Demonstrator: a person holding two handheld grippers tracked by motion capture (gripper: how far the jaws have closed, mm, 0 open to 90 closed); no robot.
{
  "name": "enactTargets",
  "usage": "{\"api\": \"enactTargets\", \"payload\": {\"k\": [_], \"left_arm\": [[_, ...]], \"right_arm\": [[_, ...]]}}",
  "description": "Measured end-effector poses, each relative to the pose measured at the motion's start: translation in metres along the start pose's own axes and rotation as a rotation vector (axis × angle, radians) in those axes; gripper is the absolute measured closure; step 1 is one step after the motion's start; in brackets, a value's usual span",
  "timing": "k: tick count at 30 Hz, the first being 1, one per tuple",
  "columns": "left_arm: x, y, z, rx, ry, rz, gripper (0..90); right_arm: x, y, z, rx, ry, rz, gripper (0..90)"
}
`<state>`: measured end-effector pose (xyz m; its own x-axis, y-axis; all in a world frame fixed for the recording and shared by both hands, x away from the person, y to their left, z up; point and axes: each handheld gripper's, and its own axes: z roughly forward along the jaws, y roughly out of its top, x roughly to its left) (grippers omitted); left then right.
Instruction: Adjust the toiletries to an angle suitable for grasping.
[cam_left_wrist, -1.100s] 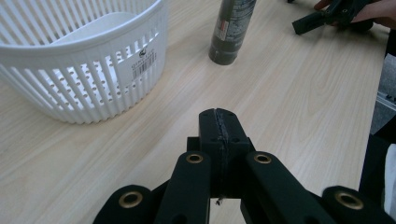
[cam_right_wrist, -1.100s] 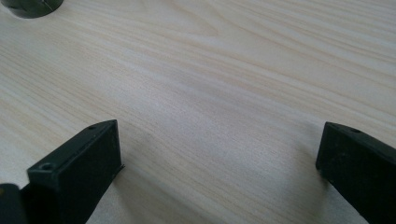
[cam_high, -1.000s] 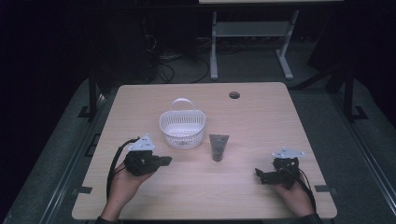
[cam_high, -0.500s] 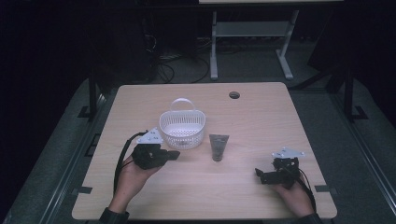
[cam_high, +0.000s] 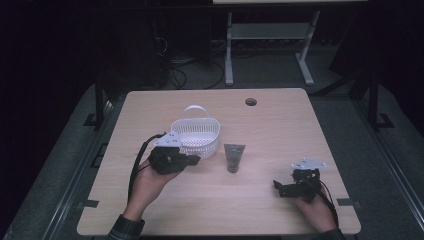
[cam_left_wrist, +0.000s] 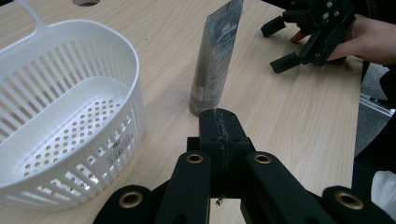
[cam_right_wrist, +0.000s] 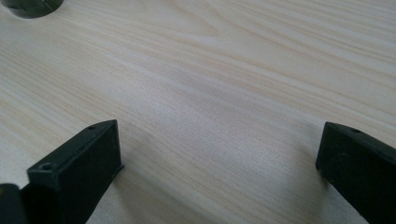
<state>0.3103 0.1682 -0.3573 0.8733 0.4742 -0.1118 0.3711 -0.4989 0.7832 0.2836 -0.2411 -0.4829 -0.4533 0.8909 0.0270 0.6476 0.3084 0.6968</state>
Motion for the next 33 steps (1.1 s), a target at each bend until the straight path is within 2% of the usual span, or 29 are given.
{"api": "enactTargets", "payload": {"k": [15, 26, 33], "left_arm": [[-0.001, 0.020, 0.008, -0.015, -0.017, 0.022, 89.7], [-0.005, 0.037, 0.019, -0.017, -0.037, 0.049, 89.7], [-0.004, 0.044, 0.028, -0.019, -0.044, 0.050, 89.7]], "right_arm": [[0.000, 0.000, 0.000, 0.000, 0.002, -0.001, 0.0], [0.000, 0.000, 0.000, -0.001, 0.000, 0.000, 0.0], [0.000, 0.000, 0.000, -0.001, 0.001, -0.001, 0.0]]}}
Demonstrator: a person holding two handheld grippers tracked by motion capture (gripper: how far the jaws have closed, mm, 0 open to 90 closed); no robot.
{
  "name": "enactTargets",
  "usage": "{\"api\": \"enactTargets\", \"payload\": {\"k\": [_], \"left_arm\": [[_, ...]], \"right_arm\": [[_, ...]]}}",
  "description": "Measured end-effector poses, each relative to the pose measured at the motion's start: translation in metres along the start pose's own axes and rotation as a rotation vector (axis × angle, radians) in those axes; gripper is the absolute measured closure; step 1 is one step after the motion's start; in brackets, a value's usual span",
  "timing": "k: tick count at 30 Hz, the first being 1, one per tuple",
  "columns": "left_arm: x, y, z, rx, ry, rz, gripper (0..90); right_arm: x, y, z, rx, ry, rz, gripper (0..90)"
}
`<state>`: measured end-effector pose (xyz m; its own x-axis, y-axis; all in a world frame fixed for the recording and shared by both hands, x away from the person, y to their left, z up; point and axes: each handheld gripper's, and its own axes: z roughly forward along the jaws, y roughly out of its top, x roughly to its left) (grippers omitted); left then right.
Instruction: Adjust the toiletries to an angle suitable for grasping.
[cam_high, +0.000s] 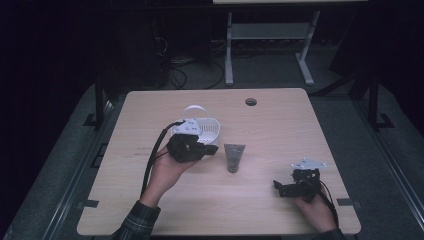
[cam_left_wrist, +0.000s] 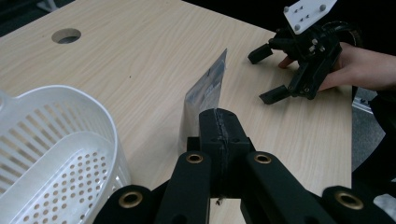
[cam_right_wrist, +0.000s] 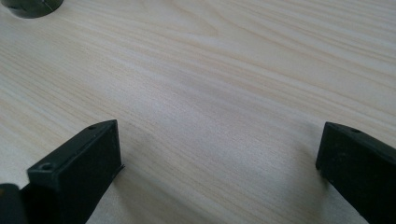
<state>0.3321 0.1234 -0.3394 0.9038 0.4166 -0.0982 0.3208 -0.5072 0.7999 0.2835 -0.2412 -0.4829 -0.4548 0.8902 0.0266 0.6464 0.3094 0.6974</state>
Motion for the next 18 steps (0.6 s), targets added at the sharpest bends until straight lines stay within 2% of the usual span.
{"api": "enactTargets", "payload": {"k": [7, 18], "left_arm": [[0.003, 0.005, 0.012, 0.003, -0.004, 0.003, 89.7], [0.009, 0.008, 0.029, 0.027, 0.013, 0.003, 89.7]], "right_arm": [[0.000, 0.000, 0.000, 0.001, 0.001, 0.000, 0.0], [0.000, 0.000, 0.000, 0.002, 0.001, 0.000, 0.0]]}}
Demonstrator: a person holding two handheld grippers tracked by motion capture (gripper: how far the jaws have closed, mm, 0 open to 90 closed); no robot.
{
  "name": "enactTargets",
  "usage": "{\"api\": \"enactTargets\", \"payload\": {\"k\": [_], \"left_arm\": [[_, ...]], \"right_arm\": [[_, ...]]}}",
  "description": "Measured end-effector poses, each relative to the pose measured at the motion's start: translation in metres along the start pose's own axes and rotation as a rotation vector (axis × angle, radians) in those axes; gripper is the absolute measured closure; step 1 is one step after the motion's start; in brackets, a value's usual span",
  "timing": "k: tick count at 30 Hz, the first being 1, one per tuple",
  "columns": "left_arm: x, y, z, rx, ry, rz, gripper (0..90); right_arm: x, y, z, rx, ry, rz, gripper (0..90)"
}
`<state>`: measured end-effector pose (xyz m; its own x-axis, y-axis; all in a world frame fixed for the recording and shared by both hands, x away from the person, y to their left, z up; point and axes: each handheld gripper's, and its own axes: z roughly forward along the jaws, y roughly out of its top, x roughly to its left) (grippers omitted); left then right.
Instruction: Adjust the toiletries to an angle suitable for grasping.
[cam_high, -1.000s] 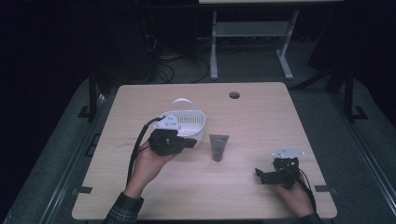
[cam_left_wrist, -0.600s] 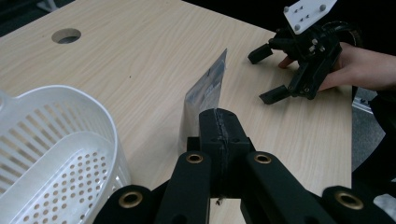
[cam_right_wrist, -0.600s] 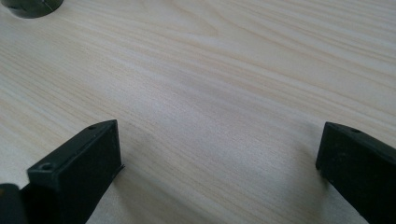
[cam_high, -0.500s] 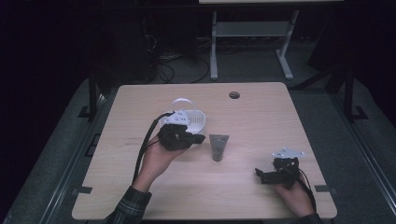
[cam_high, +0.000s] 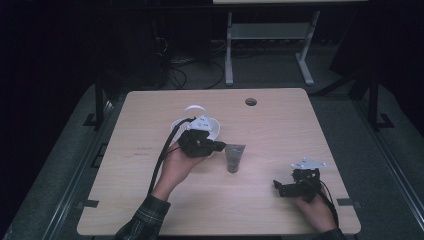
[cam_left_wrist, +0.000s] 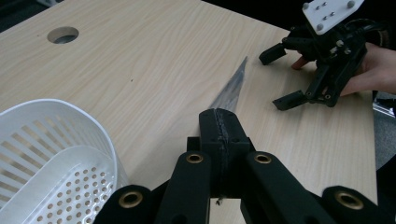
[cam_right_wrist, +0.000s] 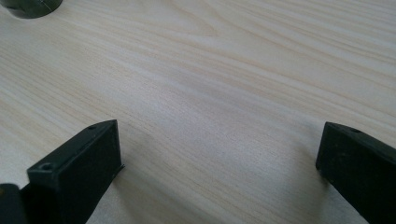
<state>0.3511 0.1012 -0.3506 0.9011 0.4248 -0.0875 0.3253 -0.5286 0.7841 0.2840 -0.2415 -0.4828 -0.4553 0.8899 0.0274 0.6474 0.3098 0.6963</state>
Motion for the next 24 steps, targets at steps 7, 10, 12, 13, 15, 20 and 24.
{"api": "enactTargets", "payload": {"k": [7, 10, 12, 13, 15, 20, 24], "left_arm": [[0.003, 0.002, 0.003, 0.011, 0.018, -0.004, 89.7], [0.005, 0.003, 0.004, 0.018, 0.027, 0.002, 89.7], [0.006, 0.005, 0.005, 0.018, 0.033, 0.003, 89.7], [0.007, 0.005, 0.005, 0.019, 0.035, 0.005, 89.7], [0.008, 0.006, 0.006, 0.017, 0.039, 0.005, 89.7], [0.011, 0.008, 0.009, 0.016, 0.046, 0.003, 89.7], [0.014, 0.010, 0.011, 0.013, 0.056, 0.004, 89.7]], "right_arm": [[0.000, 0.000, 0.000, 0.000, -0.001, 0.001, 0.0], [0.000, 0.000, 0.000, 0.000, -0.001, 0.001, 0.0], [0.000, 0.000, 0.000, 0.000, 0.000, 0.001, 0.0], [0.000, 0.000, 0.000, 0.000, -0.001, 0.001, 0.0], [0.000, 0.000, 0.000, 0.000, 0.000, 0.001, 0.0], [0.000, 0.000, 0.000, 0.000, 0.000, 0.001, 0.0], [0.000, 0.000, 0.000, 0.000, -0.001, 0.001, 0.0]]}}
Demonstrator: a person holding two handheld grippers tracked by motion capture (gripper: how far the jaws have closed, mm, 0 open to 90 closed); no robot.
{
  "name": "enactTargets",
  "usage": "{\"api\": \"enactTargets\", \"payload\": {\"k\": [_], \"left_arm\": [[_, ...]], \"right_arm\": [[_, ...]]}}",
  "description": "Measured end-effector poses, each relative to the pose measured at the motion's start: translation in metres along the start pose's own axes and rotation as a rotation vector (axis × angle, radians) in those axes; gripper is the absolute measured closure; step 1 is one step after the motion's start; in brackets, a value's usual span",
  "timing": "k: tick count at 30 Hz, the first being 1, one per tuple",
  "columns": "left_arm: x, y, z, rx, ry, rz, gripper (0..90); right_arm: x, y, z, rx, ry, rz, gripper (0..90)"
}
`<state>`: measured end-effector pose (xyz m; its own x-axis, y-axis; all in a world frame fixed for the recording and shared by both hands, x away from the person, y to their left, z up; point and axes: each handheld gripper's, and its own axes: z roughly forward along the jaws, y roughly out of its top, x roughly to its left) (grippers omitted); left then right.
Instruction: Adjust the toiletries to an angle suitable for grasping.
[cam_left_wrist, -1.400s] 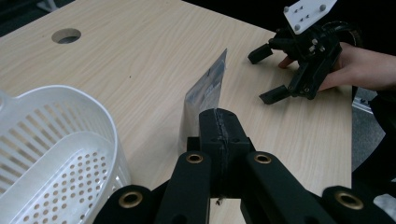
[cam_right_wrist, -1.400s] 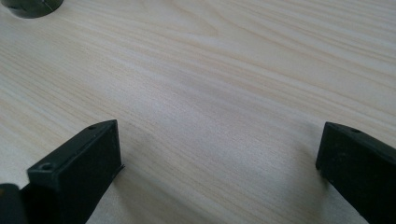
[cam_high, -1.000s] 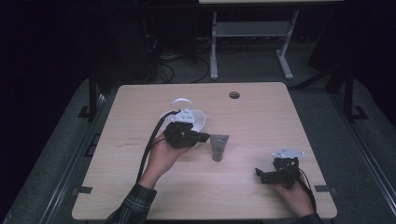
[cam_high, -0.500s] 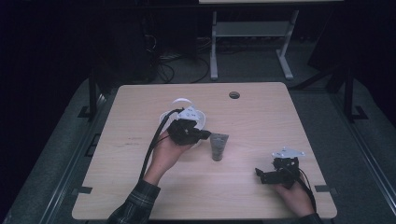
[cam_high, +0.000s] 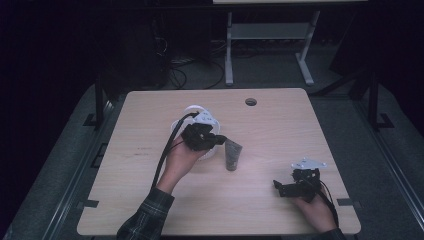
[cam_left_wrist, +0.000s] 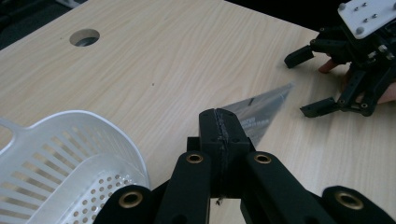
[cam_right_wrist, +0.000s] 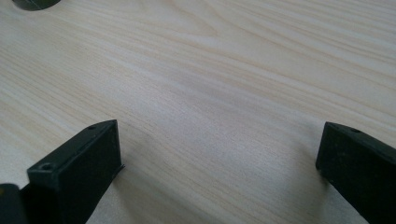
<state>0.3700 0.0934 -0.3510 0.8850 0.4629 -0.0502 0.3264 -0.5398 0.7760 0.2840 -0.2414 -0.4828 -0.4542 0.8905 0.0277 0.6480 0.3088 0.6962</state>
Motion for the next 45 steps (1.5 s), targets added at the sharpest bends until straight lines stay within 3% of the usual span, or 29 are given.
{"api": "enactTargets", "payload": {"k": [13, 19, 25, 31, 36, 41, 45], "left_arm": [[0.010, 0.006, 0.009, -0.015, 0.014, -0.004, 89.7], [0.009, 0.006, 0.004, -0.022, 0.011, -0.003, 88.1], [0.004, 0.006, -0.006, -0.008, 0.000, 0.006, 70.2], [0.000, 0.008, -0.009, 0.035, -0.002, 0.006, 40.0], [-0.004, 0.013, -0.009, 0.056, 0.006, 0.027, 23.0], [-0.007, 0.020, -0.010, 0.068, 0.010, 0.037, 14.5], [-0.010, 0.025, -0.006, 0.077, 0.010, 0.042, 13.2]], "right_arm": [[0.000, 0.000, 0.000, 0.000, 0.000, -0.001, 0.0], [0.000, 0.000, 0.000, 0.000, 0.000, 0.001, 0.0], [0.000, 0.000, 0.000, 0.000, 0.001, 0.001, 0.0], [0.000, 0.000, 0.000, 0.000, 0.000, 0.000, 0.0], [0.000, 0.000, 0.000, 0.000, 0.000, -0.001, 0.0], [0.000, 0.000, 0.000, -0.001, 0.000, 0.000, 0.0], [0.000, 0.000, 0.000, 0.000, 0.000, 0.000, 0.0]]}}
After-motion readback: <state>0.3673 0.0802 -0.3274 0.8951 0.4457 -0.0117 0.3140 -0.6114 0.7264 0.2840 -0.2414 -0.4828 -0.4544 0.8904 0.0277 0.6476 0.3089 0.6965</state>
